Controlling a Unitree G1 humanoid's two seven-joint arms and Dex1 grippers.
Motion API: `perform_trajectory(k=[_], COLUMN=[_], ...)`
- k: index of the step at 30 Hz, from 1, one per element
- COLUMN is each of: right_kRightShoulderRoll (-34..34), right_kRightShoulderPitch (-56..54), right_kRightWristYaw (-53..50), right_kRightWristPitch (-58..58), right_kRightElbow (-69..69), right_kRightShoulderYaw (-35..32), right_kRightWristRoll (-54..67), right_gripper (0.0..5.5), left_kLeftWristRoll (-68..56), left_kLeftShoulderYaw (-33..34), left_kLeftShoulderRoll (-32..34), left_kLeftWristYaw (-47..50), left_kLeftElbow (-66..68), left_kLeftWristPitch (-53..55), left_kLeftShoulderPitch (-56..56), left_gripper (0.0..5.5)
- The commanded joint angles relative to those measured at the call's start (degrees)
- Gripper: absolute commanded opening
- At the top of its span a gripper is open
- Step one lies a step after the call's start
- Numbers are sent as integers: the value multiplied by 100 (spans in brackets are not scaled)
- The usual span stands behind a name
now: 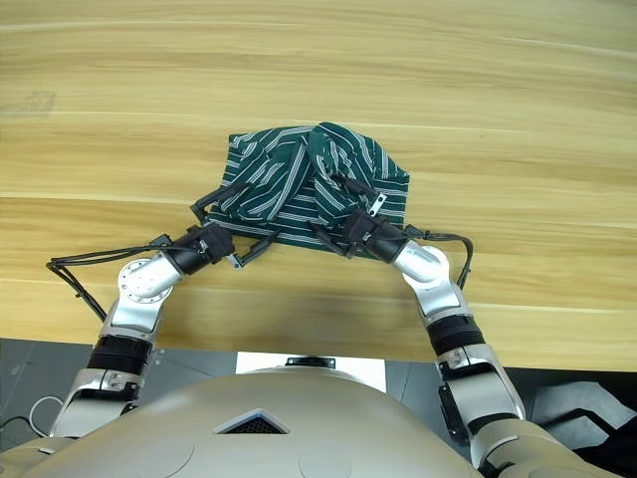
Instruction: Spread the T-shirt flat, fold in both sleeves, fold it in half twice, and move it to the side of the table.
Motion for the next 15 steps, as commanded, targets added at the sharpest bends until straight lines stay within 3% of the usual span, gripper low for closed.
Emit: perform_trajectory(k=[1,15], right_kRightShoulderRoll=[33,5], right_kRightShoulderPitch=[-50,2], right_kRightWristYaw=[9,16], right_kRightWristPitch=[-54,-161], right_kRightElbow=[30,17], right_kRightShoulderYaw=[40,46], right_kRightWristRoll=[-31,-16], right_gripper=[446,446], left_kLeftWristRoll=[115,231], left_kLeftShoulderYaw=[-98,-275], left_kLeftShoulderRoll=[60,-47], left_kLeftWristYaw=[156,758], left_kLeftElbow=[-221,-304], left_kLeftWristPitch=[446,1513], left_kLeftShoulderPitch=[63,21], left_gripper=[449,449])
